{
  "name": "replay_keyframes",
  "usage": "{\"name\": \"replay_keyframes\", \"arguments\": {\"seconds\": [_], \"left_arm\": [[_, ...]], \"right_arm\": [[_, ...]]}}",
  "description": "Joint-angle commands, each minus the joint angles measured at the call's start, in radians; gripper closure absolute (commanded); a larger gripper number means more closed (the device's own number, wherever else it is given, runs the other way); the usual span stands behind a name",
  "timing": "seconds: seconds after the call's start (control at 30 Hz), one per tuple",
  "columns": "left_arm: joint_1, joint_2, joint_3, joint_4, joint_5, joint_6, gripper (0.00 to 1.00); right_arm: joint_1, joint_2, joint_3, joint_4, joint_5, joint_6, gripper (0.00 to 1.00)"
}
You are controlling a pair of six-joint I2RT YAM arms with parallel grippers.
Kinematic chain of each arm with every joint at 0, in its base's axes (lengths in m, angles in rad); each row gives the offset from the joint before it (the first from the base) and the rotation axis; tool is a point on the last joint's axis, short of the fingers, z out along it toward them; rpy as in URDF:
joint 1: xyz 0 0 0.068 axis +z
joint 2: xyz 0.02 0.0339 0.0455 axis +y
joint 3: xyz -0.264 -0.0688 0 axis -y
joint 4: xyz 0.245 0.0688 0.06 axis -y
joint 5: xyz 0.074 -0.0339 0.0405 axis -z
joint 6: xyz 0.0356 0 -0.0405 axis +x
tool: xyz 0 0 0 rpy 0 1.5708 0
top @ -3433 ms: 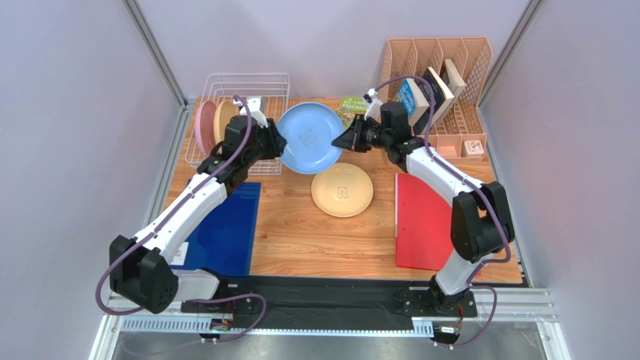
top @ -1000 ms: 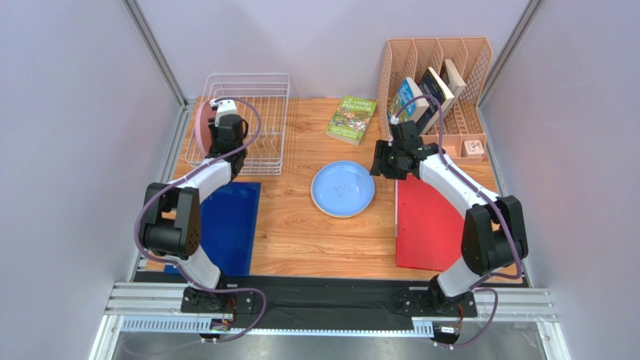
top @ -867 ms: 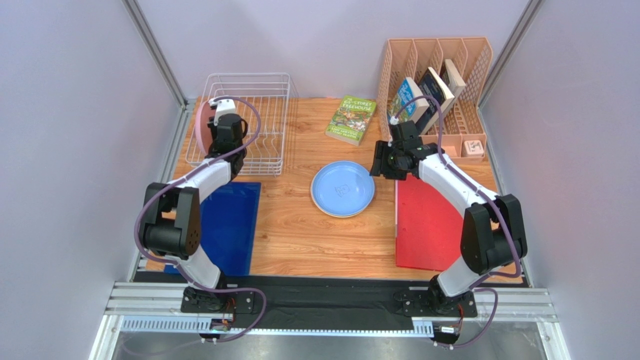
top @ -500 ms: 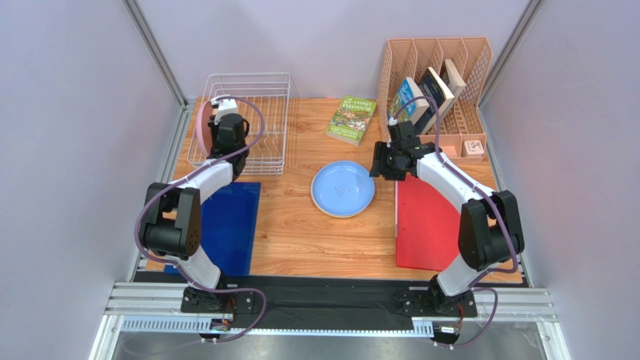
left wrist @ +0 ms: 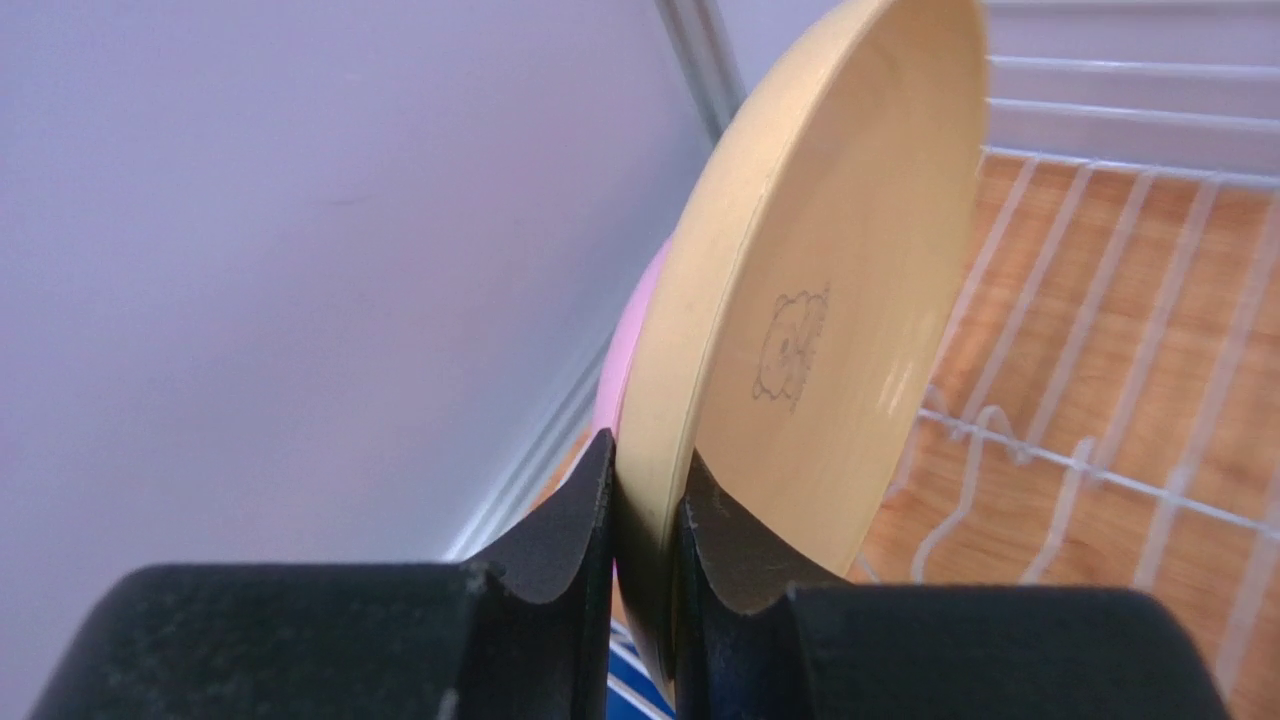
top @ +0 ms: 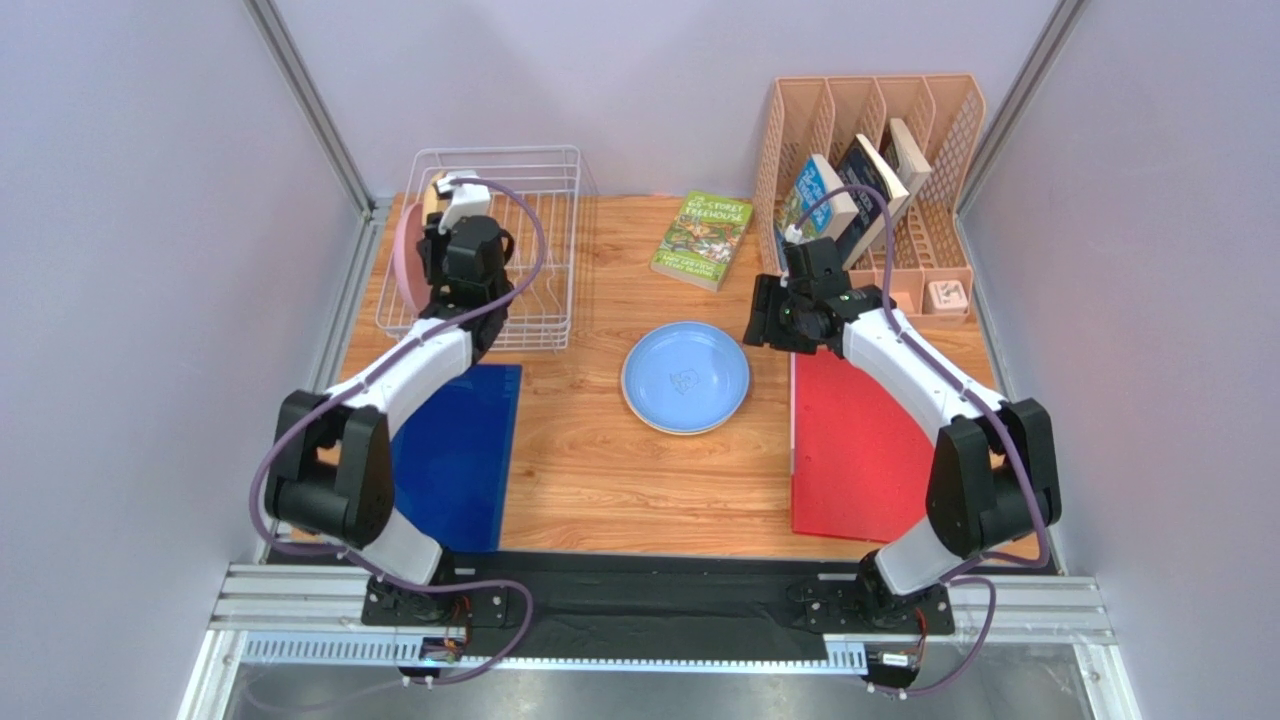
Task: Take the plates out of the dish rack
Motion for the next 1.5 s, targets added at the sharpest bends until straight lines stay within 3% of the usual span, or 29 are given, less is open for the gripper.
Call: {"name": "replay_keyframes", "arguments": {"seconds": [0.0,0.03,0.07,0.17,0.43,0.97,1.0,1.03,1.1,1.13,1.2,1.27,1.47], "left_arm": [[-0.009,-0.184,0.108,-0.285,0.254,-0.268,1.0],[-0.009,-0.199,0.114,-0.384,0.313,-0.342,1.0],[-0.009,-0.218,0.117,-0.417,0.448,-0.379,1.0],[-0.011,-0.265,0.111,-0.499,0.683,-0.499,1.0],[-0.012,-0.296,0.035,-0.494,1.052,-0.71,1.0],[-0.05,-0.298,-0.03,-0.419,1.183,-0.766,1.0],[-0.05,-0.299,-0.045,-0.405,1.195,-0.773,1.0],[-0.052,-0.299,-0.057,-0.387,1.213,-0.78,1.0],[-0.052,-0.304,-0.073,-0.37,1.214,-0.789,1.0],[-0.05,-0.308,-0.076,-0.374,1.197,-0.787,0.95],[-0.05,-0.316,-0.076,-0.379,1.181,-0.767,0.57],[-0.05,-0.324,-0.068,-0.414,1.14,-0.729,0.14],[-0.052,-0.391,-0.056,-0.494,0.881,-0.579,0.08]], "right_arm": [[0.007,-0.046,0.037,0.11,-0.088,-0.012,0.43],[0.009,-0.046,0.037,0.133,-0.161,-0.007,0.43],[0.01,-0.043,0.037,0.155,-0.199,-0.001,0.43],[0.019,-0.016,0.034,0.259,-0.343,0.04,0.43],[0.044,0.044,0.054,0.459,-0.529,0.123,0.43],[0.063,0.184,0.11,0.525,-0.578,0.168,0.44],[0.063,0.188,0.116,0.519,-0.587,0.157,0.5],[0.063,0.193,0.117,0.508,-0.584,0.154,0.73],[0.063,0.185,0.104,0.497,-0.57,0.146,1.0],[0.059,0.169,0.085,0.493,-0.557,0.139,1.0],[0.061,0.147,0.061,0.473,-0.508,0.133,1.0],[0.056,0.113,0.035,0.412,-0.466,0.111,1.0],[0.027,0.029,-0.035,0.196,-0.308,0.084,1.0]]}}
